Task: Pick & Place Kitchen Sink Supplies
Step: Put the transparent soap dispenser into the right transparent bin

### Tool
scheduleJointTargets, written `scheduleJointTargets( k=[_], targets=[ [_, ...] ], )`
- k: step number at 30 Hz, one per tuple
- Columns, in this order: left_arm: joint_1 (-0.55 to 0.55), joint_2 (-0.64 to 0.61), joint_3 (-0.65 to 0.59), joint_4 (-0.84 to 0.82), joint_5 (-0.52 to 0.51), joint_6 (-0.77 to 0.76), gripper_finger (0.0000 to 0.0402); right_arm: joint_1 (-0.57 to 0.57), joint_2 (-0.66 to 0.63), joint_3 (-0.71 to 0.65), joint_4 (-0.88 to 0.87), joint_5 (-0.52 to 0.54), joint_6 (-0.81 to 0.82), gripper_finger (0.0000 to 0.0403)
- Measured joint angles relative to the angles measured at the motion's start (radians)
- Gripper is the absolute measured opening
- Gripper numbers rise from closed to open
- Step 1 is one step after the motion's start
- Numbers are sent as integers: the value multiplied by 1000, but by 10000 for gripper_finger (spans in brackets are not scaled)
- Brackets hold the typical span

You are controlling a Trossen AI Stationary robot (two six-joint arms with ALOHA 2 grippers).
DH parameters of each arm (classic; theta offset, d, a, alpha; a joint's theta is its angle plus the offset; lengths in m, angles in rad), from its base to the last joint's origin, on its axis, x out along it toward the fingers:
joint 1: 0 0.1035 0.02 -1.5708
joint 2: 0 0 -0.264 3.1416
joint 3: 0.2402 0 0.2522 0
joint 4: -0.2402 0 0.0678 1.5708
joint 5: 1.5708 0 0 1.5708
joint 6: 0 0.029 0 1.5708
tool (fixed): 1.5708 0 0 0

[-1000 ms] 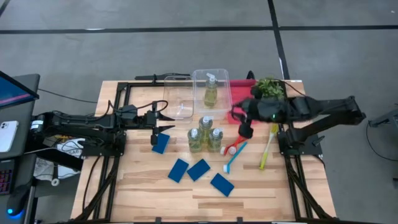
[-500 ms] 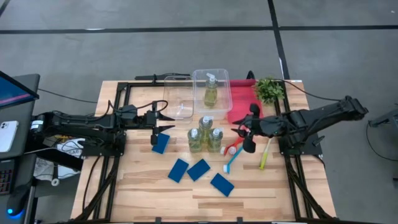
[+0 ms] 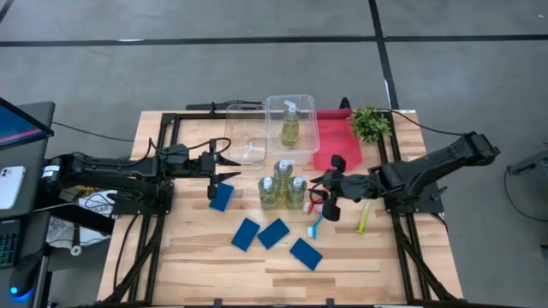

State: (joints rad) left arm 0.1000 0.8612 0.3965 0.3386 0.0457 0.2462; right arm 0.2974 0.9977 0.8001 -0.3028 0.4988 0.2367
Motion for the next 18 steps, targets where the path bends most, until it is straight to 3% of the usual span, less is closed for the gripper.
scheduleJointTargets(
  k=[18],
  targets=[
    [0, 0, 0, 0, 0, 0, 118, -52, 54, 0, 160, 1, 1, 118]
  ],
)
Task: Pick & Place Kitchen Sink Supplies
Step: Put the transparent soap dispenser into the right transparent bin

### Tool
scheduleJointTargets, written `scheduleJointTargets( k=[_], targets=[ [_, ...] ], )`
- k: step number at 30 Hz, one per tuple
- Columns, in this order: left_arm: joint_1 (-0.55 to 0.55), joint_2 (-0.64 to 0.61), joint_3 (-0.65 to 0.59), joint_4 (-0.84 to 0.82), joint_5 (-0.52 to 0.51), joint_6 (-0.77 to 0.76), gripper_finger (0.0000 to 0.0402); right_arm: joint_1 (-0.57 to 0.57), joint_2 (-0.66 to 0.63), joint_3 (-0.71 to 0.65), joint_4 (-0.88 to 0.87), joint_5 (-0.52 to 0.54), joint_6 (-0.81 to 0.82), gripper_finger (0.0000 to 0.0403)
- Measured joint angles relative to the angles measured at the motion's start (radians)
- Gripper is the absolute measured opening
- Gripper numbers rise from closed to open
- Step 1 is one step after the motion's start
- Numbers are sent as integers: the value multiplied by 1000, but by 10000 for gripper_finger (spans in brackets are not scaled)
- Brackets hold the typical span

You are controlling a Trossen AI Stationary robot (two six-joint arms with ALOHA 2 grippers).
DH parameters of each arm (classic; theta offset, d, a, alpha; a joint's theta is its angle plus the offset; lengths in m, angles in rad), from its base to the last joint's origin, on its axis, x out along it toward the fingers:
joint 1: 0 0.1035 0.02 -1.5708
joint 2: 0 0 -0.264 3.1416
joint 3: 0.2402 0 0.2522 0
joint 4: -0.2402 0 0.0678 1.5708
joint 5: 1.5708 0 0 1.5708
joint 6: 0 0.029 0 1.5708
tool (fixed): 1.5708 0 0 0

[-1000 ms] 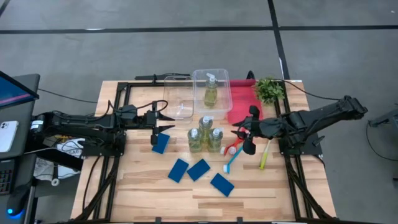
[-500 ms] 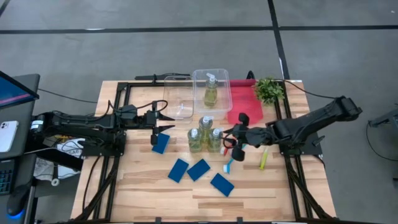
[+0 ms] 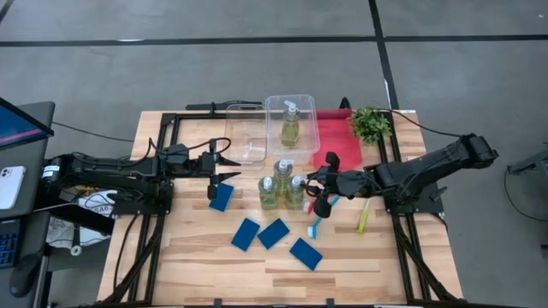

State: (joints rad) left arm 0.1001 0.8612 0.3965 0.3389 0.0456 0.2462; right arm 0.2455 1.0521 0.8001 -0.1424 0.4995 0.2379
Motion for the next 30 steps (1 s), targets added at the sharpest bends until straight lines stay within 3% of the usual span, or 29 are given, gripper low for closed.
scheduleJointTargets(
  k=[8, 20, 30],
  targets=[
    [0, 0, 0, 2, 0, 0, 118, 0, 18, 0, 28, 0, 0, 131],
    [0, 0, 0, 3, 0, 0, 118, 0, 18, 0, 73, 0, -3, 234],
    [0, 0, 0, 3, 0, 0, 118, 0, 39, 0, 121, 0, -2, 236]
  ],
)
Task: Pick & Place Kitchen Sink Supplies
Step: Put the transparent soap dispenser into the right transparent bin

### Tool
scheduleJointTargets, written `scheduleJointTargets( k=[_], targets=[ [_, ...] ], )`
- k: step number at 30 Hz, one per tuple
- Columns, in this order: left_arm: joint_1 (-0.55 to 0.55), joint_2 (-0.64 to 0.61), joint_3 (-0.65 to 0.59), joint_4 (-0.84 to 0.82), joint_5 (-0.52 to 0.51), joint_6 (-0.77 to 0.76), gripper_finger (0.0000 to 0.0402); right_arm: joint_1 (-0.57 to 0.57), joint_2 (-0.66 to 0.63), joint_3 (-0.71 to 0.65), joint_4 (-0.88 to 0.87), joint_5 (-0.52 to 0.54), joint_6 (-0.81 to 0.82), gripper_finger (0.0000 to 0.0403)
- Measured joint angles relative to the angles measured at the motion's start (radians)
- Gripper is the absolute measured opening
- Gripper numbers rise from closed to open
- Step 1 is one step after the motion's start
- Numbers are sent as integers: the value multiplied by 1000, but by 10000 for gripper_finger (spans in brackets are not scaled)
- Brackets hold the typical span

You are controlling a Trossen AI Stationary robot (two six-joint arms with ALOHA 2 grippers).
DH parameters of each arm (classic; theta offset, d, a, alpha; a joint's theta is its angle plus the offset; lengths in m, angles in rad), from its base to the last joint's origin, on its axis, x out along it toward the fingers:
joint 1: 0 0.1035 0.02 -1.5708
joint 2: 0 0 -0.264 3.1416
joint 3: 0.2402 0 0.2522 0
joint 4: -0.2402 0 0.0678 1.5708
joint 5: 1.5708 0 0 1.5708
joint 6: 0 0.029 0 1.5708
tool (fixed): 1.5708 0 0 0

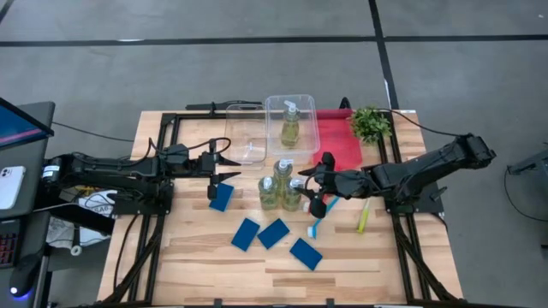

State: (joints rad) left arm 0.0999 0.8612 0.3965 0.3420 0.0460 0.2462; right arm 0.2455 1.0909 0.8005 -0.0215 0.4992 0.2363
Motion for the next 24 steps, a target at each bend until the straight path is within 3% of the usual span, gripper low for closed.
scheduleJointTargets(
  k=[9, 24],
  targets=[
    [0, 0, 0, 1, 0, 0, 118, -20, 109, 0, 113, -2, -22, 233],
    [0, 0, 0, 1, 0, 0, 118, -19, 112, 0, 169, 0, -62, 227]
  ],
)
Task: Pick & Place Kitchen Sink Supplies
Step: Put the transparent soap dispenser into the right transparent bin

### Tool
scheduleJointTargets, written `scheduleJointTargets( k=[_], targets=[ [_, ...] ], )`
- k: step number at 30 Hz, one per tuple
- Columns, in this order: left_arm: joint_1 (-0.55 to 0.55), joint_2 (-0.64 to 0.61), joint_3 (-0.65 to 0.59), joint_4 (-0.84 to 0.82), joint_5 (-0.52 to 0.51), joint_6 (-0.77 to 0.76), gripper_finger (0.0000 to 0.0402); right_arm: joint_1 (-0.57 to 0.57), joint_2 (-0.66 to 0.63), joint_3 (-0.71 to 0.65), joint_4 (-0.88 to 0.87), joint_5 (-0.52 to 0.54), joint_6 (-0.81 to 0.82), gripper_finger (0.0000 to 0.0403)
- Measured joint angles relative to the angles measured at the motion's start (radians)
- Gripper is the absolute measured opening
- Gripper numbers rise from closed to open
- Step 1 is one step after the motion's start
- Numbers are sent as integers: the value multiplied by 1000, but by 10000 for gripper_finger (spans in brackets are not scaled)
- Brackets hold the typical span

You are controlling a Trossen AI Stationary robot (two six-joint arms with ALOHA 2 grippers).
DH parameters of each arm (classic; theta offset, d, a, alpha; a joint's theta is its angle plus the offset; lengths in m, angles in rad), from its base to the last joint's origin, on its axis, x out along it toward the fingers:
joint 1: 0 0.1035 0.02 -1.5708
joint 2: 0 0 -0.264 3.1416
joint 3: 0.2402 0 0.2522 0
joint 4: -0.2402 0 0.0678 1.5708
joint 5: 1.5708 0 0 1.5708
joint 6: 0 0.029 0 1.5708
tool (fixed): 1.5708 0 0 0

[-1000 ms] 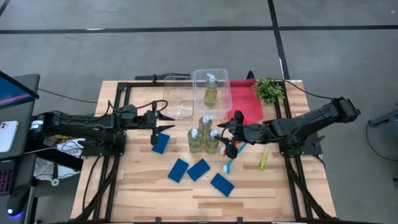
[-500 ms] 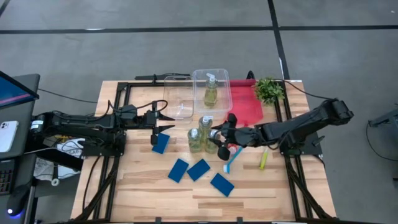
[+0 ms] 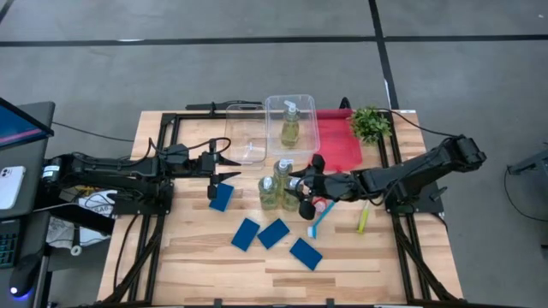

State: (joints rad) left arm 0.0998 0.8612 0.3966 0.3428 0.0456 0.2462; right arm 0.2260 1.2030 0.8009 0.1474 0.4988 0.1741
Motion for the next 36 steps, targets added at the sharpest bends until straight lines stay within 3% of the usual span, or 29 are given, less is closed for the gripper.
scheduleJointTargets(
  k=[11, 18, 28, 36],
  targets=[
    [0, 0, 0, 0, 0, 0, 118, 0, -1, 0, -4, 0, 0, 168],
    [0, 0, 0, 0, 0, 0, 118, 0, -1, 0, -3, 0, -6, 100],
    [0, 0, 0, 2, 0, 0, 118, 4, -1, 1, 9, -1, -17, 100],
    [0, 0, 0, 3, 0, 0, 118, 34, 0, 86, -62, -2, -51, 101]
  ],
)
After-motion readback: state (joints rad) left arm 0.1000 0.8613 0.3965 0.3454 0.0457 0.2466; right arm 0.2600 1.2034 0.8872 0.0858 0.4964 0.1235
